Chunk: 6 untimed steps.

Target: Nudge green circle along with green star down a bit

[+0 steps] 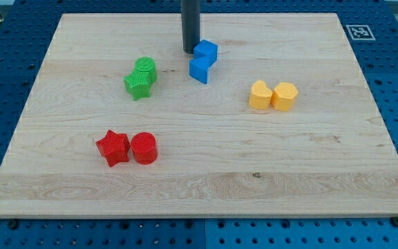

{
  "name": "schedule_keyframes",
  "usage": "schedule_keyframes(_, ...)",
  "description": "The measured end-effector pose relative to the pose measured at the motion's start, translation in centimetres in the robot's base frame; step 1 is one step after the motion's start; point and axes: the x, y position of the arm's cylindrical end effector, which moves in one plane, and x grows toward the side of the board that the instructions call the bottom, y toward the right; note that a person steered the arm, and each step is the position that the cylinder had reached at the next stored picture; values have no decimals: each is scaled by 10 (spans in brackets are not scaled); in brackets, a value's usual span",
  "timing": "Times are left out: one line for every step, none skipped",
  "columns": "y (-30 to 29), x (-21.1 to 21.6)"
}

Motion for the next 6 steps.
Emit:
schedule_keyframes(-11,3)
schedule_keyframes(-41,8)
schedule_keyframes(-41,8)
schedule_keyframes(-52,16)
schedule_keyframes(-54,34)
schedule_keyframes(-54,56)
